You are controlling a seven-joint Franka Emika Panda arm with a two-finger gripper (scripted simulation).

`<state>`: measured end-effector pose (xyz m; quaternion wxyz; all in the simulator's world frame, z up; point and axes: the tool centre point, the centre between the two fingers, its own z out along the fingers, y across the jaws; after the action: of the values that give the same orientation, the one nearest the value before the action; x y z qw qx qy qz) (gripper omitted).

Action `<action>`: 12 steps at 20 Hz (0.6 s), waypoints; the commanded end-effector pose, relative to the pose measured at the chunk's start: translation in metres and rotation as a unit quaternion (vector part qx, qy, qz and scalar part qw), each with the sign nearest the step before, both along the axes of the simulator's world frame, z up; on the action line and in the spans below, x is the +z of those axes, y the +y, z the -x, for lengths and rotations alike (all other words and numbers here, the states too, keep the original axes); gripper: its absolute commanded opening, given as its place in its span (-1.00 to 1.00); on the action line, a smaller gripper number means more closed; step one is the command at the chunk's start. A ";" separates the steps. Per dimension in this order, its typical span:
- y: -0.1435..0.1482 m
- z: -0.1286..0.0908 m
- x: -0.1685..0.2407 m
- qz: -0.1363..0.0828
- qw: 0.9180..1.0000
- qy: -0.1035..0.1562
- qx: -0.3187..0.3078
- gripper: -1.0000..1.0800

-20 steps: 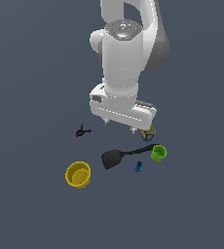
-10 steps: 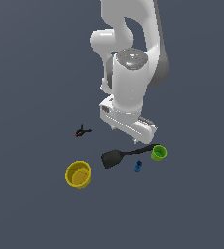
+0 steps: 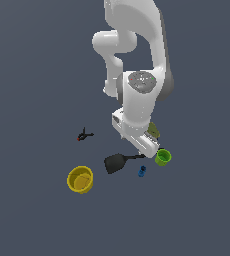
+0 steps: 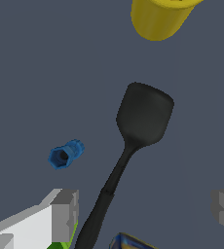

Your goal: Pick up a designated object from a clutter of objects.

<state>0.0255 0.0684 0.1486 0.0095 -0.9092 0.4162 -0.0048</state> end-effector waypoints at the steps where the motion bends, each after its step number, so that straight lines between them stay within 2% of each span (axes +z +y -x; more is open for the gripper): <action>1: 0.005 0.002 -0.012 0.001 1.000 0.002 -0.028 0.92; 12: 0.023 0.012 -0.061 0.003 0.991 0.007 -0.134 0.92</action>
<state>0.0151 0.0899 0.0933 0.0032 -0.8524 0.5229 -0.0007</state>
